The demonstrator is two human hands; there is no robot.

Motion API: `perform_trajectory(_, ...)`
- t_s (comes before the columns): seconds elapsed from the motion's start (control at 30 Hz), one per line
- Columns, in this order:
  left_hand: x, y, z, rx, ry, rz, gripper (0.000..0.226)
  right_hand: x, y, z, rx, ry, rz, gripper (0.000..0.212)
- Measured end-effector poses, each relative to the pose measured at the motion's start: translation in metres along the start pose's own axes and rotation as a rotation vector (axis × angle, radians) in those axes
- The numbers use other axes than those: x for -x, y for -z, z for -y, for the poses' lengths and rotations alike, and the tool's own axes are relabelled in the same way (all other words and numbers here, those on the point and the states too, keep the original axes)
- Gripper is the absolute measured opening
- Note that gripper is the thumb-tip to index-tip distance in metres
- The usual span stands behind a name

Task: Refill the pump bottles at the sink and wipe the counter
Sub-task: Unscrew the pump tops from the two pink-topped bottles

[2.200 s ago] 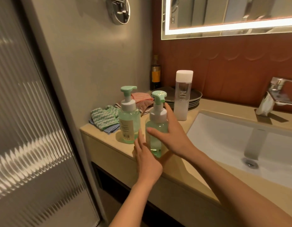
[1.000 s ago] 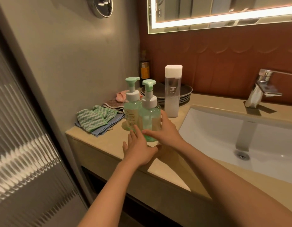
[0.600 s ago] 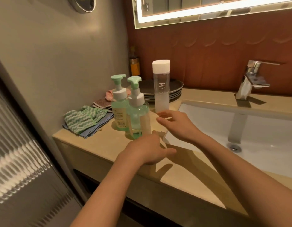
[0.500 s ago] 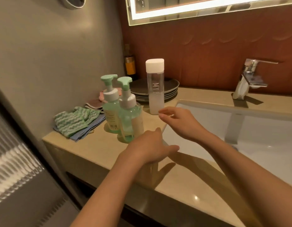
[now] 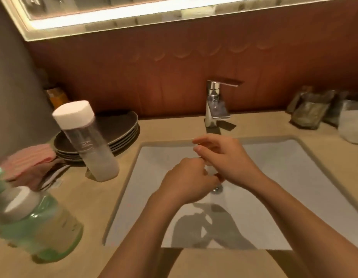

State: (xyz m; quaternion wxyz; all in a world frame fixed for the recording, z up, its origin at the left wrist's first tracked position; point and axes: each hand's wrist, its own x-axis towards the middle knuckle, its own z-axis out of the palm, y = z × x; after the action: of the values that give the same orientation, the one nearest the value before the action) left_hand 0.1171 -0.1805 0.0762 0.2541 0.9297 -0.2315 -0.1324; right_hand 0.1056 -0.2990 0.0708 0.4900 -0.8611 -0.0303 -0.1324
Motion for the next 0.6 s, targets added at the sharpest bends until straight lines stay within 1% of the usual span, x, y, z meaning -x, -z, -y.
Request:
perform_trajectory(0.07,-0.009,-0.01,-0.013,0.035,-0.076,0.025,0.034,0.01,0.016,-0.007,-0.005,-0.033,-0.085,0.022)
perform_trajectory(0.2,-0.018,-0.04,-0.047,0.132,-0.246,0.103,0.036,0.049,0.053,-0.027,-0.001,-0.115,-0.295,0.021)
perform_trajectory(0.33,-0.009,-0.077,-0.078,0.192,-0.388,0.159,0.044,0.098,0.081,-0.034,0.037,-0.138,-0.47,0.018)
perform_trajectory(0.47,0.019,-0.112,-0.1,0.273,-0.466,0.185,0.048,0.149,0.096,-0.033,0.061,-0.133,-0.643,0.015)
perform_trajectory(0.6,0.057,-0.145,-0.12,0.337,-0.535,0.167,0.057,0.205,0.106,-0.029,0.066,-0.103,-0.733,0.015)
